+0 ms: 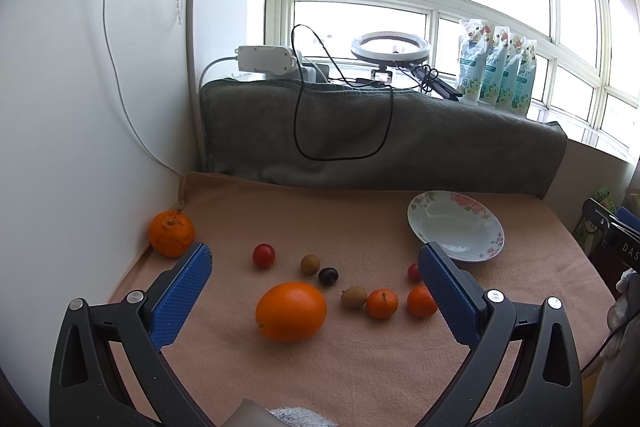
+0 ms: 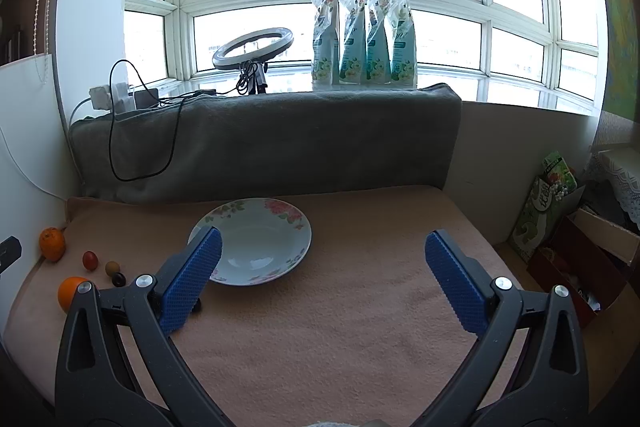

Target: Organize fruits

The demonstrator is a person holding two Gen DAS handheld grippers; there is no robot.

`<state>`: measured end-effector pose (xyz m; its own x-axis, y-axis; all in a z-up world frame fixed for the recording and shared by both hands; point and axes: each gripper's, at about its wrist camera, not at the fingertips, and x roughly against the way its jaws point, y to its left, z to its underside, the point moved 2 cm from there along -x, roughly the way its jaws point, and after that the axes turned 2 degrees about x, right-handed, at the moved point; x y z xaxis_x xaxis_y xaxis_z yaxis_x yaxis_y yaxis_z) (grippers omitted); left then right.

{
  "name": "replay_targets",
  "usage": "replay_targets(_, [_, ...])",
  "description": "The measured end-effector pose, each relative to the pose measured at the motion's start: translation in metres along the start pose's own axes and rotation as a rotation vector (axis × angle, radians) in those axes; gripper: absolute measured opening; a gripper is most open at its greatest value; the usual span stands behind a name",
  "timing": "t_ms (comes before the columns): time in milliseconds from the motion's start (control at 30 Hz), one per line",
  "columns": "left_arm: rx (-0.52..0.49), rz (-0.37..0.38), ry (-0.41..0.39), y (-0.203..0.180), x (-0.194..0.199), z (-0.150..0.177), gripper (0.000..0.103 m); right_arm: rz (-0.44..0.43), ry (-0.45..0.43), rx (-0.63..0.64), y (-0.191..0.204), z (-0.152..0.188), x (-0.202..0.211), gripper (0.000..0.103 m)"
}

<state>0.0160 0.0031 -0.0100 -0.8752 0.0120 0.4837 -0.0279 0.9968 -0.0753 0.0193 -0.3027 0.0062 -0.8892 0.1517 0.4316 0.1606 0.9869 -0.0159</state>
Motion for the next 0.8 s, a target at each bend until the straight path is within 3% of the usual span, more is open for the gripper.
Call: replay_targets(800, [-0.005,0.009,0.002,-0.004,0.0024,0.0002,0.102,-0.002,0.003,0.001,0.0024,-0.0009,-0.0006,0.103])
